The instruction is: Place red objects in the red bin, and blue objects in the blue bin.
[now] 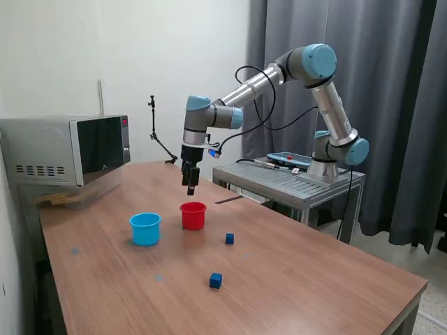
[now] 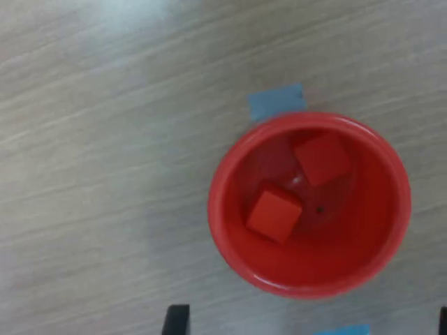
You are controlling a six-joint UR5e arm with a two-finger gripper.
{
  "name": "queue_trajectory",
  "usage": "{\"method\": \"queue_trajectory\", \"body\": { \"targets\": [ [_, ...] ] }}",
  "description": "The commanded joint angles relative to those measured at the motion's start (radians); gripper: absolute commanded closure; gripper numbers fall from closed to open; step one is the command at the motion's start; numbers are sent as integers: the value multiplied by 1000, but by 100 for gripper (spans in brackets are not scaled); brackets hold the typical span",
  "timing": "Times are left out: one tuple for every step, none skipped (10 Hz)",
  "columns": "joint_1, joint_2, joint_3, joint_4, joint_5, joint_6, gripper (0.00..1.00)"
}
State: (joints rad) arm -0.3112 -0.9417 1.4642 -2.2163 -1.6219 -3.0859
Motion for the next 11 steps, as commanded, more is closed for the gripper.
{"method": "queue_trajectory", "body": {
  "targets": [
    [15,0,-10,1,-1,0,0],
    [29,-3,-8,4,0,-2,0],
    [32,-6,-7,6,0,-2,0],
    [40,-9,-7,7,-1,-2,0],
    [47,-14,-5,7,-1,-1,0],
    [60,-15,-5,7,-1,6,0],
    [63,-25,1,7,-1,9,0],
    [79,-28,4,6,0,9,0],
    [84,-41,7,7,0,12,0],
    [96,-48,7,7,2,18,0],
    [104,-49,14,7,5,70,0]
  ]
}}
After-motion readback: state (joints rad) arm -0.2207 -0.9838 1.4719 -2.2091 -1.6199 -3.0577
